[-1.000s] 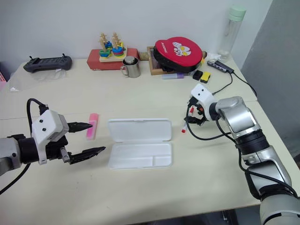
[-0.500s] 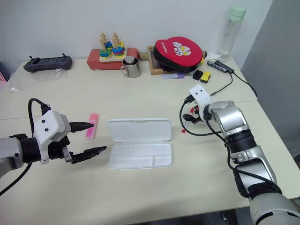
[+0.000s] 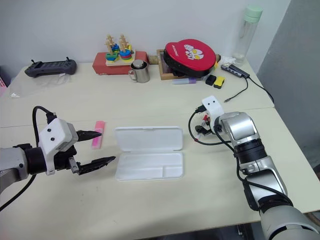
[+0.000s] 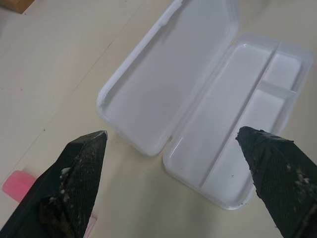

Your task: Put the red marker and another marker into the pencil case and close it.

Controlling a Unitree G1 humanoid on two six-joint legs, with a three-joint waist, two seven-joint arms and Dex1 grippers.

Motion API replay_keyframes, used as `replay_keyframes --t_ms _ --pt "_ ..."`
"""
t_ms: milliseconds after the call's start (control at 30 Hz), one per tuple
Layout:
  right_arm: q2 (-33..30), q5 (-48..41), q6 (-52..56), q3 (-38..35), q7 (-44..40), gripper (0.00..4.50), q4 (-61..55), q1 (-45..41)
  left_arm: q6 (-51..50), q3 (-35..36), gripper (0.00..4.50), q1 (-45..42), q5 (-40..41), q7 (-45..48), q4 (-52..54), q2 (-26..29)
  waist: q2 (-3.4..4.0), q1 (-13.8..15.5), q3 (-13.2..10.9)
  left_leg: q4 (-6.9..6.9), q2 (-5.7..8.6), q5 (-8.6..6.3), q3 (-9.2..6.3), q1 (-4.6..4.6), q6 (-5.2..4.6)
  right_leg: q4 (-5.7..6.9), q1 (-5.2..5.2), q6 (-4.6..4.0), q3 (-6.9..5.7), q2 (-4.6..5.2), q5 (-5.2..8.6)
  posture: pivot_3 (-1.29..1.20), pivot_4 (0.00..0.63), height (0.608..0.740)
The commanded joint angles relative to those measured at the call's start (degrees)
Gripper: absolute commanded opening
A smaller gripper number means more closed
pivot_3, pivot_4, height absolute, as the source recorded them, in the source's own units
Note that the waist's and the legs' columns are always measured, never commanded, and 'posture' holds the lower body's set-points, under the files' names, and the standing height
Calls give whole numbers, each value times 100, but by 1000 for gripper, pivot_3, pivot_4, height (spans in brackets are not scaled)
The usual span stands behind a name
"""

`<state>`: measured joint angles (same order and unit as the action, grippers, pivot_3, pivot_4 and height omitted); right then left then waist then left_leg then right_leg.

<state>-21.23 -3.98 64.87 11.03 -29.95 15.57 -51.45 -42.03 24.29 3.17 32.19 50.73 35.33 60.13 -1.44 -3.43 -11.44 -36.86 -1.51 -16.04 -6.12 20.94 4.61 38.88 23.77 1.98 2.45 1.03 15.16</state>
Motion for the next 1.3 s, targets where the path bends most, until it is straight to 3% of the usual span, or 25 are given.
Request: replay_keyframes --t_ms 33,67,467,733,1200,1300 --pt "-10 -50 -30 7 -40 3176 -111 -30 85 22 4500 -79 -10 -31 111 -10 0 0 0 0 0 0 0 0 0 0 0 0 0 0 0 0 150 740" --pt "-9 -59 -37 25 -56 2800 -129 -26 84 17 4500 -82 -12 -41 112 -13 0 0 0 0 0 0 0 0 0 0 0 0 0 0 0 0 150 740" --pt "-47 -79 -22 103 -148 243 -245 33 85 -21 4500 -122 -16 -82 120 -40 0 0 0 0 0 0 0 0 0 0 0 0 0 0 0 0 150 740" --pt "-144 -69 -74 144 -218 251 -397 97 50 -30 4500 -176 43 -83 131 -64 0 1 0 0 0 0 0 0 0 0 0 0 0 0 0 0 150 740" --pt "-1802 -558 -613 229 -1912 251 -1834 -53 106 23 4500 -53 19 11 113 -76 12 -9 -7 0 0 0 2 3 0 -1 5 1 2 0 1 0 150 740" --pt "-2321 -930 -887 254 -2745 251 -2495 194 129 178 4500 160 28 240 103 1 13 7 -8 0 1 0 2 5 0 -2 5 1 1 0 1 0 150 740"
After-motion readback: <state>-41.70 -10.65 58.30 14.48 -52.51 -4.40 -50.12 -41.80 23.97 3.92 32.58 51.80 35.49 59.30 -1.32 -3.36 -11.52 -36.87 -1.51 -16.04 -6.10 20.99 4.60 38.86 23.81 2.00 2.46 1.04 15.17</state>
